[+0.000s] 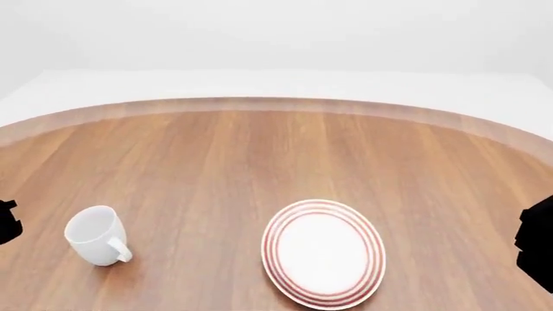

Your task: Pick up the white mug and put it on the plate, and put the chocolate pudding to the right of the plate.

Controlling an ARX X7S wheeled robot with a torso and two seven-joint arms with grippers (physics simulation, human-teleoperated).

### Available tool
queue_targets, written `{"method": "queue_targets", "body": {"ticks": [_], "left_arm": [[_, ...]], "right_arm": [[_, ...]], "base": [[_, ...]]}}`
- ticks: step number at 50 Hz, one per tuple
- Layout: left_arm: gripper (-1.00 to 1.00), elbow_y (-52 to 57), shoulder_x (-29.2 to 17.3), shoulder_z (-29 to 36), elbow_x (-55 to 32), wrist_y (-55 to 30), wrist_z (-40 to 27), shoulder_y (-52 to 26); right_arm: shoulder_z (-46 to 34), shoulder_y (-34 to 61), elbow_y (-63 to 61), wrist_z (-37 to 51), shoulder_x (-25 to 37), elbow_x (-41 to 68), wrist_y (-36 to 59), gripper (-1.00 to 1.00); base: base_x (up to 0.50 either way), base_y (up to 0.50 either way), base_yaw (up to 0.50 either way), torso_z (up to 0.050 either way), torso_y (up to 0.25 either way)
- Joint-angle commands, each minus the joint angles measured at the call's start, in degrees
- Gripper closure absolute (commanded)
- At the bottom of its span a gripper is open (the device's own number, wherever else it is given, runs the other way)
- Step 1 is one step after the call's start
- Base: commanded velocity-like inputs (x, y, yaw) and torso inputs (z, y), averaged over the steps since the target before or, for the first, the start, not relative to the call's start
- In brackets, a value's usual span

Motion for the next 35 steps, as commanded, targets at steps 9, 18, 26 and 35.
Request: {"method": "queue_targets", "body": {"ticks": [9,18,26,35], "left_arm": [[-1.0,0.1,0.6,-0.4,1.0,-0.7,0.7,0.4],[-1.0,-0.6,0.2,0.5,0.2,-1.1,0.9,0.3],[-1.0,-0.4,-0.3,0.8,-0.8,-3.4,1.0,-0.1],[-1.0,-0.6,-1.4,3.4,2.8,-7.4,1.5,-0.6]], "right_arm": [[0.4,-0.3,0.3,-1.2,-1.2,-5.6,-1.2,-1.0],[0.5,-0.6,0.8,-0.8,-1.1,-4.1,-1.8,-1.0],[0.6,-0.4,0.9,-0.3,-0.8,-4.1,-1.6,-1.0],[0.5,-0.4,1.0,-0.1,-0.6,-4.0,-1.8,-1.0]], "base": [[0.0,0.16,0.0,0.0,0.0],[0.0,0.4,0.0,0.0,0.0],[0.0,0.0,0.0,0.0,0.0],[0.0,0.0,0.0,0.0,-0.139]]}}
